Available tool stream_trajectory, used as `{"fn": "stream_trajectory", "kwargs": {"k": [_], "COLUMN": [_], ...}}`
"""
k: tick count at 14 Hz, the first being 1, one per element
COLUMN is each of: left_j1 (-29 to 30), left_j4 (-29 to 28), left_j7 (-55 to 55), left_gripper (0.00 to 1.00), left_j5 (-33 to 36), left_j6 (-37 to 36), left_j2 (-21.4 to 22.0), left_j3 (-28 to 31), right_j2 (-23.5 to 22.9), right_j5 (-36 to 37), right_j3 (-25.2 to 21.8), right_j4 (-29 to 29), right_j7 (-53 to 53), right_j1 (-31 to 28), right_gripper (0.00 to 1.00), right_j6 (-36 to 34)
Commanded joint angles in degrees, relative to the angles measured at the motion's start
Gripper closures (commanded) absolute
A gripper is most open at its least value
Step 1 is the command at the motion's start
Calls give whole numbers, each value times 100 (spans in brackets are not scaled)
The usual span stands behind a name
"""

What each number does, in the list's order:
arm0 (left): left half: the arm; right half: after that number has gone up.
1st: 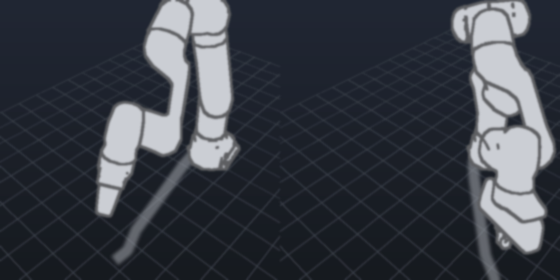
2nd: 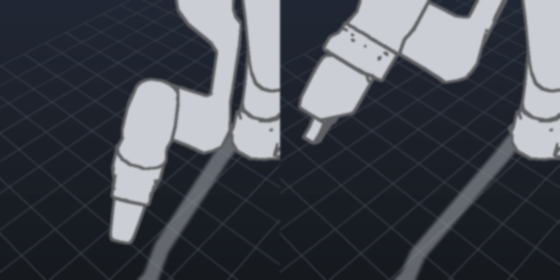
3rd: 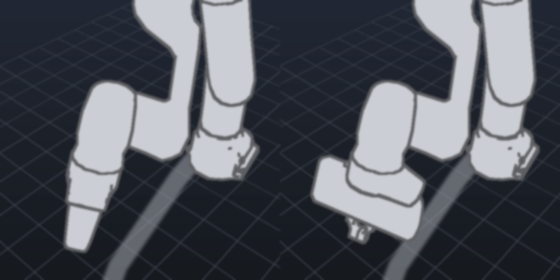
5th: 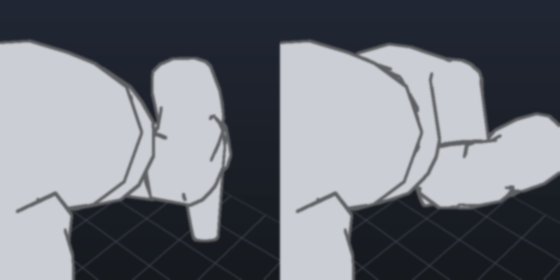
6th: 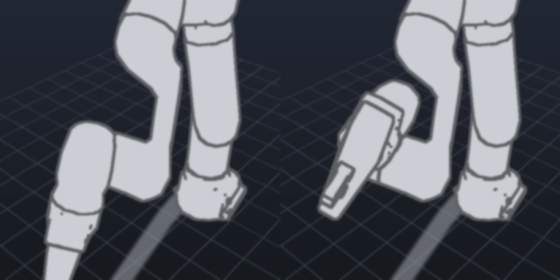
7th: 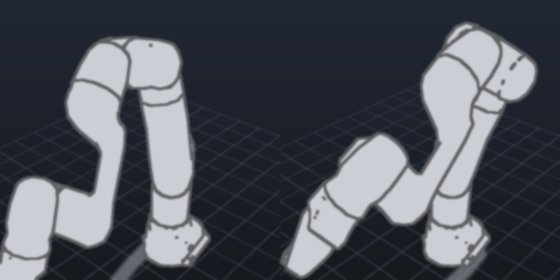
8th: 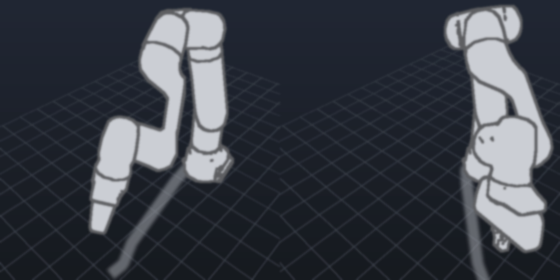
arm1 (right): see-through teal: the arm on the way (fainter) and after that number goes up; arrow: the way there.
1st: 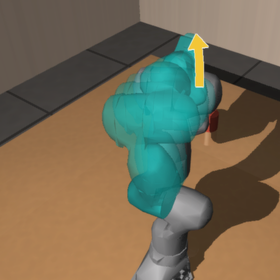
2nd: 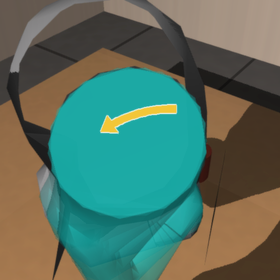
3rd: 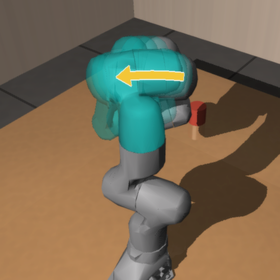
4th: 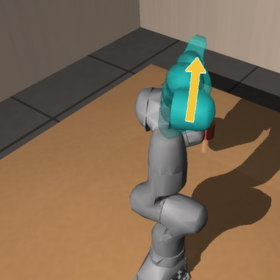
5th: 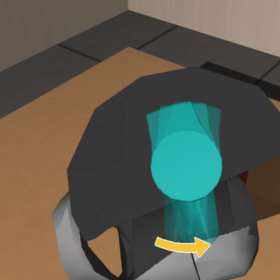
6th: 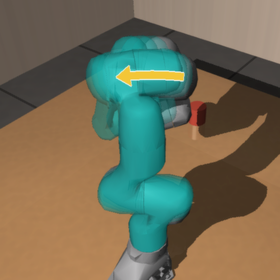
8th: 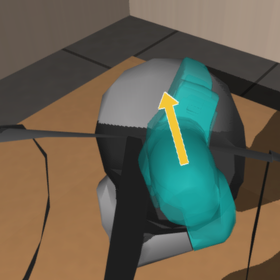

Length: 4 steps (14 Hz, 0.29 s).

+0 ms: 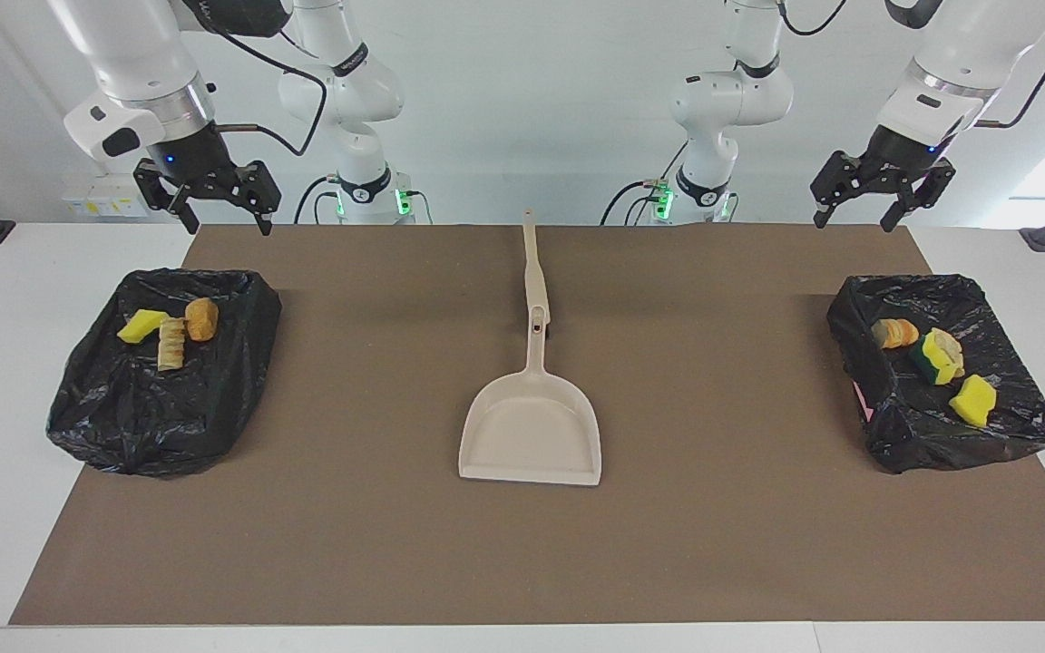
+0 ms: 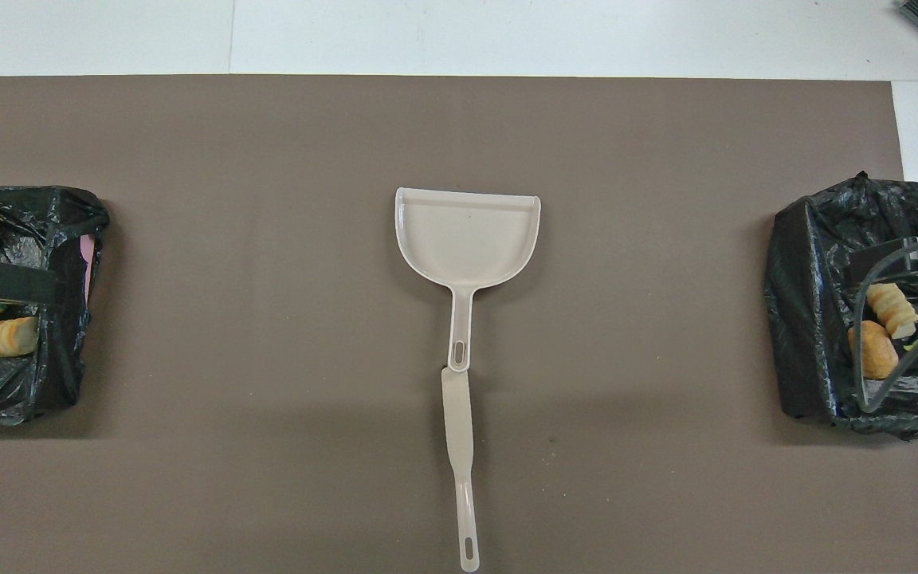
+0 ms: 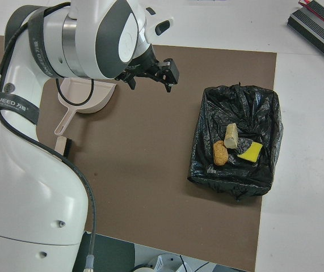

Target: Sweep and dump trash in bin

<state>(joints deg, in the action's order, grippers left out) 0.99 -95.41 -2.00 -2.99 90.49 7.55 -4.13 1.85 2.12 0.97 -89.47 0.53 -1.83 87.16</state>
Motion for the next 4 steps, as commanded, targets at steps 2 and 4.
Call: {"fn": "stream_trajectory", "kwargs": {"k": [2, 4], "left_j1": [68, 60], "left_j4": [-12, -12], "left_j7": [86, 86], "left_gripper": [0, 0], "left_j5": [53, 53], "left_j6": [39, 39], "left_j2": [63, 63], "left_j3": [-8, -8], "right_j2": [70, 70], "right_j5": [-106, -106], "right_j3": [-27, -27], "right_j4": [-62, -62], "right_j7": [96, 96], "right_j1": [-10, -10], "right_gripper": [0, 0], "right_j6": [-23, -23]}}
